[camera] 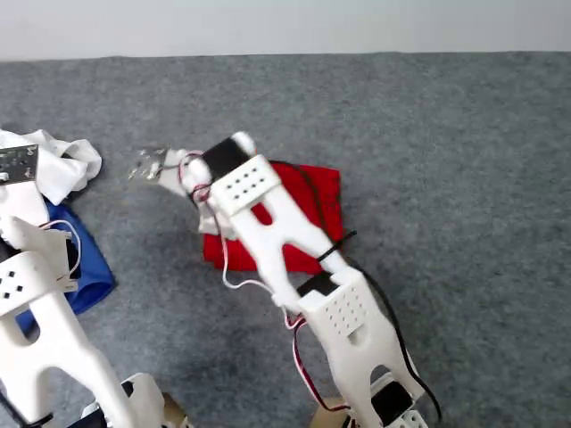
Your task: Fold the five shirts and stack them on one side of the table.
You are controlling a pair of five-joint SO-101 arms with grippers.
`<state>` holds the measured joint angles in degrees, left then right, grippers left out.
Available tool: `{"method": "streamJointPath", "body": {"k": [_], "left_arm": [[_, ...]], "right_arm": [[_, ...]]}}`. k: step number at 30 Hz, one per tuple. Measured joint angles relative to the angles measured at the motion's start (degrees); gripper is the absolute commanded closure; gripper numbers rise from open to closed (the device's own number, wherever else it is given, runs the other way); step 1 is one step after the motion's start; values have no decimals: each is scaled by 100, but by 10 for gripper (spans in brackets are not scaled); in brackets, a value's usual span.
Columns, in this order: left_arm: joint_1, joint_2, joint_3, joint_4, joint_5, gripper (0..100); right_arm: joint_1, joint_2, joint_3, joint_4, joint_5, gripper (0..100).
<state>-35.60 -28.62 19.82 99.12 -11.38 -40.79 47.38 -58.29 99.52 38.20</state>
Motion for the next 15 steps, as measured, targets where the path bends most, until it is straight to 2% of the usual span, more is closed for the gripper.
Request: {"method": "streamJointPath", "body": {"k": [6, 15], "left_arm": [[0, 0, 0, 0, 0, 994], [0, 0, 0, 0, 0, 994]], "right_arm": [[149, 308, 0, -88, 0, 989], [-431, 879, 0, 70, -167, 989]]}}
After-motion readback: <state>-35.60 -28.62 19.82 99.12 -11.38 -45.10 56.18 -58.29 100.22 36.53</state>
